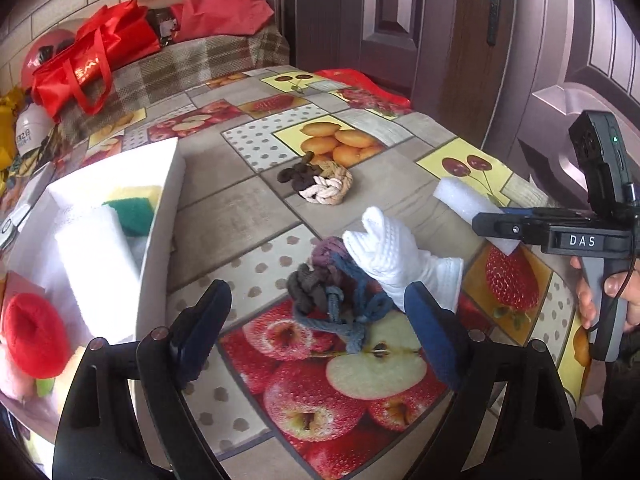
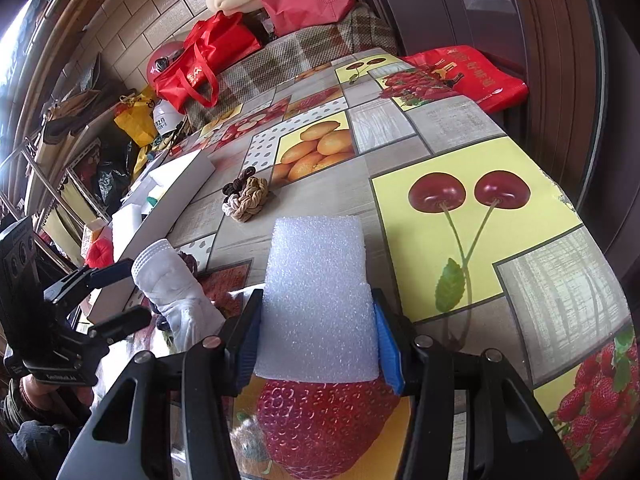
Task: Organize soft objects
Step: 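Reach past the white sock and grasp the blue-grey rope knot with the left gripper, then carry the rope knot and foam sheet over the tray with both grippers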
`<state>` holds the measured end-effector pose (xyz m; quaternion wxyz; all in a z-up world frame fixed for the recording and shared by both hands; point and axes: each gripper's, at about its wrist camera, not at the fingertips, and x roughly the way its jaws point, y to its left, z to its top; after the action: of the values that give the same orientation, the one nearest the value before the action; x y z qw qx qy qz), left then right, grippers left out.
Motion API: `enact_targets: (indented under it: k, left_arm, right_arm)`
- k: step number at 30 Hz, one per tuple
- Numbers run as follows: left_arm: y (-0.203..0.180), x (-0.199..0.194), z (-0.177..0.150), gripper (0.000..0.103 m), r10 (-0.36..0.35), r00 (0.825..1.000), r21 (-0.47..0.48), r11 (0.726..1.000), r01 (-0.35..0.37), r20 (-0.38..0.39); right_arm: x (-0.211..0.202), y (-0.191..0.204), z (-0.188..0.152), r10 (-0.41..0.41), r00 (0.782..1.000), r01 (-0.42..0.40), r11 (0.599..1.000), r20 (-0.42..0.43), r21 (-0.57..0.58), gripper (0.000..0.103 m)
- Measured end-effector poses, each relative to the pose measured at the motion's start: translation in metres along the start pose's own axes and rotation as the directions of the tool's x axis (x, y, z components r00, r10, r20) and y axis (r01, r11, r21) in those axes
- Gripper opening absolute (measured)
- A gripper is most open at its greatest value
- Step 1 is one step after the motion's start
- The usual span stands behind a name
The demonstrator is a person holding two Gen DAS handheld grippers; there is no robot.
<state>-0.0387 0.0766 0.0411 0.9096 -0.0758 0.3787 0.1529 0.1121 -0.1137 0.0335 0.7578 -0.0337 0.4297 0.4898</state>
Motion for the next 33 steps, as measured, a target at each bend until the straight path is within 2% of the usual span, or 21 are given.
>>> enact_targets:
  k: [3,6,8,11,12,13,14,15,16,18,22,27,33]
  left_arm:
    - [0.007,0.007,0.002,0.089,0.024,0.999,0.01,1.0,-0.024,-0.039]
    - [-0.01,0.025,0.001,0.089,0.042,0.994,0.086,0.996,-0.033,-0.103]
    - [-0.022,0.039,-0.002,0.089,0.085,0.988,0.144,0.987,-0.066,-0.127]
    - [-0.021,0.05,0.002,0.089,0.074,0.989,0.128,0.99,-0.058,-0.128]
    - [-0.02,0.052,0.004,0.083,0.06,0.99,0.123,0.991,-0.044,-0.127]
    - [-0.018,0.053,0.004,0.064,0.034,0.992,0.115,0.993,-0.02,-0.121]
    - [-0.018,0.052,0.004,0.053,0.008,0.993,0.107,0.994,0.005,-0.115]
    - [-0.019,0.05,0.002,0.036,-0.006,0.995,0.112,0.994,0.018,-0.103]
    - [-0.022,0.047,0.0,0.027,0.0,0.996,0.135,0.991,0.011,-0.084]
    - [-0.026,0.042,-0.007,0.025,0.016,0.999,0.166,0.986,-0.008,-0.046]
    - [-0.016,0.014,-0.011,0.025,-0.032,0.997,0.121,0.992,0.023,0.07]
    - [-0.004,-0.023,-0.022,0.025,0.006,0.975,0.084,0.996,-0.025,0.223]
    - [0.011,-0.046,-0.032,0.025,0.06,0.952,0.049,0.996,-0.078,0.301]
  right_arm:
    - [0.0,0.0,0.0,-0.001,1.0,0.001,1.0,0.0,0.0,0.051]
    - [0.0,0.0,0.0,-0.001,1.0,0.001,1.0,0.0,0.0,0.051]
    - [0.0,0.0,0.0,-0.001,1.0,0.001,1.0,0.0,0.0,0.051]
    - [0.0,0.0,0.0,-0.002,1.0,0.002,1.0,-0.001,-0.001,0.051]
    - [0.0,0.0,0.0,-0.002,1.0,0.002,1.0,-0.001,-0.001,0.051]
    - [0.0,-0.001,0.001,0.0,1.0,0.0,1.0,0.0,-0.001,0.051]
    - [0.0,-0.001,0.001,-0.001,1.0,0.001,1.0,0.001,-0.001,0.051]
    - [0.0,0.0,0.0,-0.001,1.0,0.001,1.0,0.002,-0.005,0.051]
    - [0.0,0.001,0.001,0.001,1.0,-0.001,1.0,0.004,-0.012,0.05]
    - [-0.003,0.008,-0.001,-0.003,1.0,0.004,0.999,0.02,-0.044,0.05]
    - [-0.019,0.02,-0.005,-0.042,0.991,0.054,0.994,0.124,-0.099,0.05]
    - [-0.043,0.024,-0.014,-0.009,0.961,0.026,0.998,0.277,-0.055,0.05]
    - [-0.048,0.053,-0.023,0.031,0.93,-0.001,0.997,0.367,-0.083,0.05]
